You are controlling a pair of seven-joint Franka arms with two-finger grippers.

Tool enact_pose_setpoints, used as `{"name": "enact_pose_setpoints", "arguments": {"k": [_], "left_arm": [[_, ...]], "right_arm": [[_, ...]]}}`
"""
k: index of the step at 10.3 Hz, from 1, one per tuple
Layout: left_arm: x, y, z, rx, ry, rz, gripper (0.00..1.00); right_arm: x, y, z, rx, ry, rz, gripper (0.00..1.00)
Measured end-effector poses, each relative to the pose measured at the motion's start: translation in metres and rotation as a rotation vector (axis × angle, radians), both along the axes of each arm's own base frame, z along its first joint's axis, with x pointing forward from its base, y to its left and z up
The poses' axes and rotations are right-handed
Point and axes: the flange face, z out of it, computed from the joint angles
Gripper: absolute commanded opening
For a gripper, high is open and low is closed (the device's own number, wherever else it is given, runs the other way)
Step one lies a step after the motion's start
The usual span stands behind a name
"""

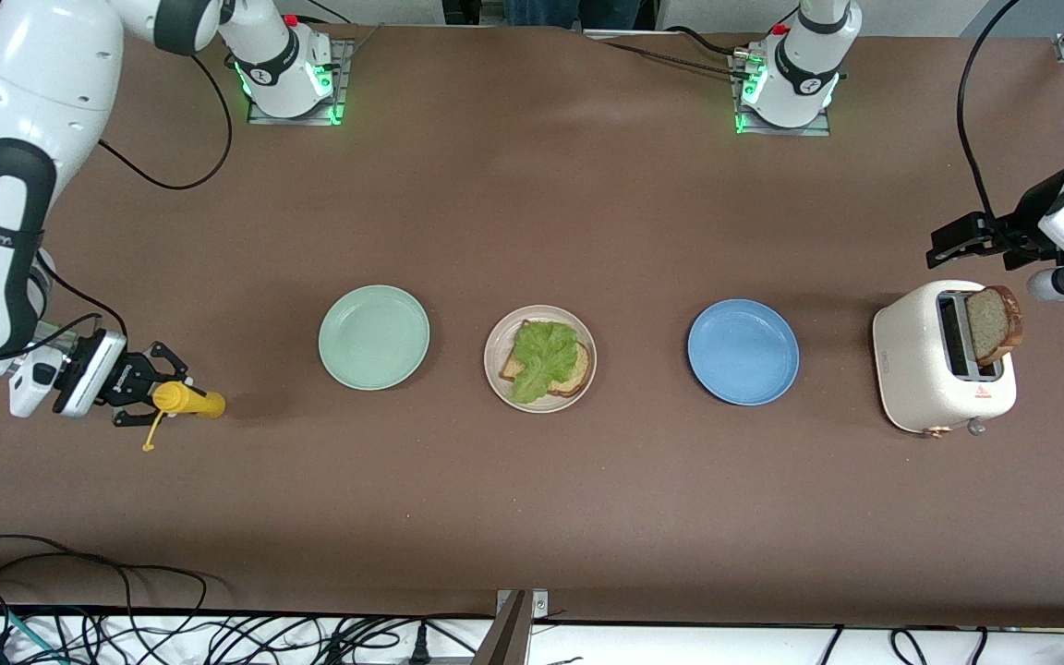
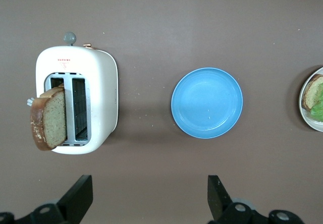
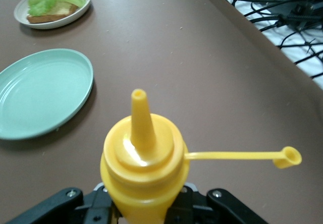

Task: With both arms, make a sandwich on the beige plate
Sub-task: 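Lift the mustard bottle and carry it over the lettuce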

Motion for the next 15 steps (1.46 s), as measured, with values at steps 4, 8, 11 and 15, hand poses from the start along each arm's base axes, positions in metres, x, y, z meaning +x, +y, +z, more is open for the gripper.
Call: {"name": "enact_pose_setpoints", "arguments": {"k": [4,8,11,15], "left_arm": [[0.0,-0.001,0.0,0.0,0.0,-0.002,1.0],[0.0,-0.001,0.0,0.0,0.0,-0.002,1.0],[0.0,-0.002,0.0,0.0,0.0,-0.003,1.0],[0.0,-0.001,0.0,0.0,0.0,-0.003,1.0]], "right_arm": [[0.04,0.132,0.1,-0.255,0.054,-0.06,0.0],[0.035,0.252,0.133,-0.511,0.077,-0.155,0.0],[0.01,0.339,0.131,-0.712,0.042,-0.214,0.0],[-0.027,0.427,0.09,-0.985,-0.043,-0.242,0.0]]}}
